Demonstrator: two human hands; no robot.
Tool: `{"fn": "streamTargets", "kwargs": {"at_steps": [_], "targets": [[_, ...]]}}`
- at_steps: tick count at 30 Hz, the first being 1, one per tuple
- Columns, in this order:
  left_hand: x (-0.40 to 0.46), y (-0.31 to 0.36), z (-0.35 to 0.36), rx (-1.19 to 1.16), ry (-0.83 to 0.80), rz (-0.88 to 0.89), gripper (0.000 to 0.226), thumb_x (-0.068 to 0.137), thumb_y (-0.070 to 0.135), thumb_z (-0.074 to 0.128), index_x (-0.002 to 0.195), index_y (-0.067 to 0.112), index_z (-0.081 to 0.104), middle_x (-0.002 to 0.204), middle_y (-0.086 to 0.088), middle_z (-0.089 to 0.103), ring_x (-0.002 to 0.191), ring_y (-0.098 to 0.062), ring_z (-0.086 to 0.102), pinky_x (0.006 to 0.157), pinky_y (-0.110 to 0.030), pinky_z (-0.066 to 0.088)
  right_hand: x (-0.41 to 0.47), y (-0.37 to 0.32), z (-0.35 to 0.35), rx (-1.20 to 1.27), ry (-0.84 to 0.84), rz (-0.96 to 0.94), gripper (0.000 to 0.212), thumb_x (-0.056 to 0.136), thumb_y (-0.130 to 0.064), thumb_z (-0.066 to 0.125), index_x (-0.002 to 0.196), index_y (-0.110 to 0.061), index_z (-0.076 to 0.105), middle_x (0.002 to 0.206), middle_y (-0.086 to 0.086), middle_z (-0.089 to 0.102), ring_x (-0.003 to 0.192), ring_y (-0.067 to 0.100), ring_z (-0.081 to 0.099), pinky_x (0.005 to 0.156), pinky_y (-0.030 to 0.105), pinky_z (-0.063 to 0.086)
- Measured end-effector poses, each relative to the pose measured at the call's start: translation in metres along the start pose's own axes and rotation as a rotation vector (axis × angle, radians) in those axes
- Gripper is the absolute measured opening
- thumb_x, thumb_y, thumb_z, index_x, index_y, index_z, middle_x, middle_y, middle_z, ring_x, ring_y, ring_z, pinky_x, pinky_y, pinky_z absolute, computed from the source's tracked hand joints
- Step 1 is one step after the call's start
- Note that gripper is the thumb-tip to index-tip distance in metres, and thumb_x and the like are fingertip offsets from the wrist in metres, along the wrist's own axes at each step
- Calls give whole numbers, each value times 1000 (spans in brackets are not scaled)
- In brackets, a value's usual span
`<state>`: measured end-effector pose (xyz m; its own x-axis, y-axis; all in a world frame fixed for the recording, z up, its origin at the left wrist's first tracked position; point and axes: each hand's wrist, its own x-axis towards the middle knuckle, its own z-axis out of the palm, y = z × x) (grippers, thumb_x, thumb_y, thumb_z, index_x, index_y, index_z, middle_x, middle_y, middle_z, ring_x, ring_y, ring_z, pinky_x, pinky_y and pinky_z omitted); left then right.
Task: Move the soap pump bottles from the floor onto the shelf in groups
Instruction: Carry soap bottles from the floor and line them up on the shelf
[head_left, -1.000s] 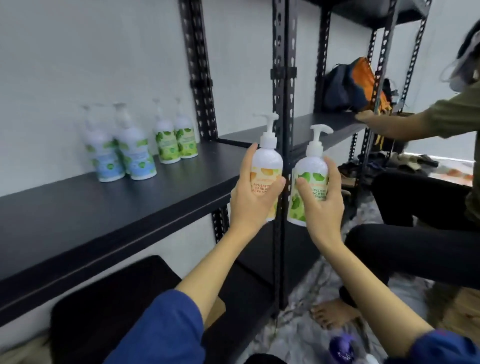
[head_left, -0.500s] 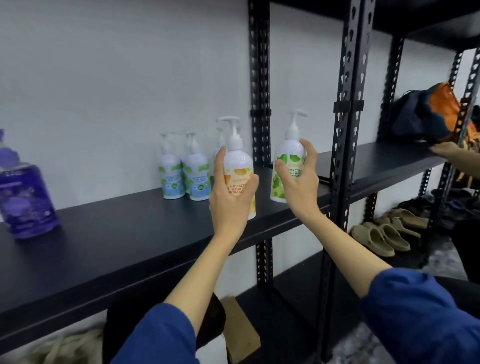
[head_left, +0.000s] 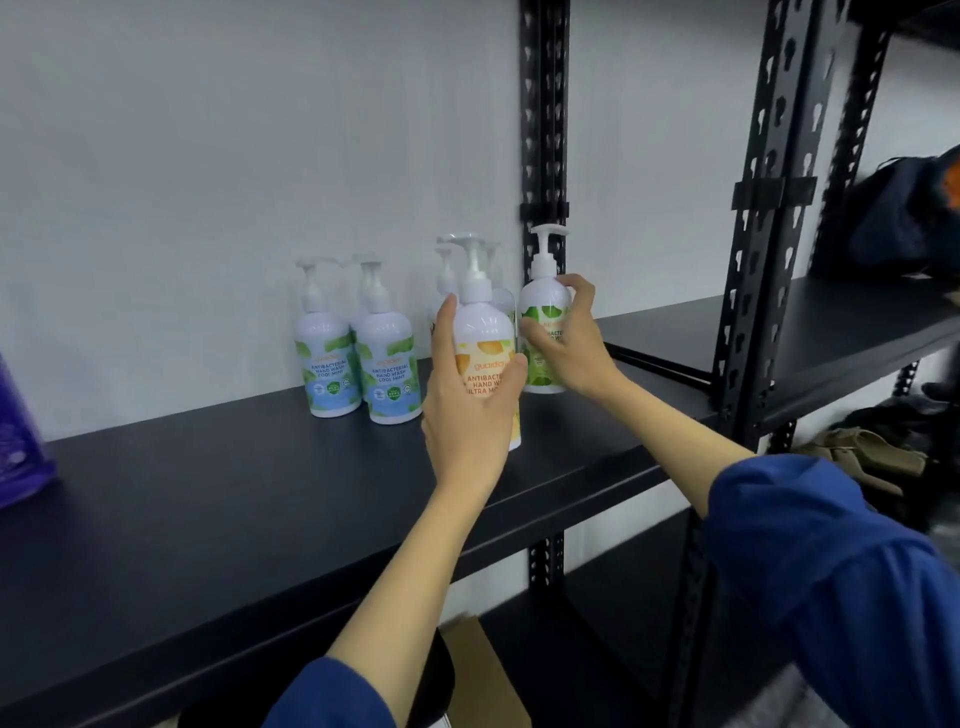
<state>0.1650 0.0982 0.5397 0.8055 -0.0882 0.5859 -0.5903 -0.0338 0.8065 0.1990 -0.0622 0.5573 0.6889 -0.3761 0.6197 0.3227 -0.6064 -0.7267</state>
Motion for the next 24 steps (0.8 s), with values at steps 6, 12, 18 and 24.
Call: {"fn": "streamTargets", "kwargs": {"at_steps": [6,12,18,24], "targets": [[2,-3,0,-5,16,-4,75,83,34,68,139,53,23,119,15,51,101,-9,57,80,-31,51,21,20,12,19,-92,22,53,89,-19,63,117,-24,18,115,10,45,87,17,59,69,24,52],[1,-2,0,-7,39,38,75,82,33,69,136,56,23,128,16,51,108,-8,56,85,-33,52,24,28,23,39,-120,21,59,85,-13,68,114,-21,18,109,2,46,89,16,59,68,18,50],[2,-2,0,0,55,69,74,75,42,65,133,59,22,132,14,52,112,-10,57,87,-37,53,15,32,28,-135,0,44,98,65,-32,84,136,-9,21,133,12,28,118,25,41,100,36,41],[2,-4,0,0,63,90,75,80,35,68,137,53,24,135,16,49,115,-9,55,88,-32,52,13,32,27,-42,-38,104,90,58,-41,81,122,-23,20,118,9,53,99,25,60,84,41,53]]}}
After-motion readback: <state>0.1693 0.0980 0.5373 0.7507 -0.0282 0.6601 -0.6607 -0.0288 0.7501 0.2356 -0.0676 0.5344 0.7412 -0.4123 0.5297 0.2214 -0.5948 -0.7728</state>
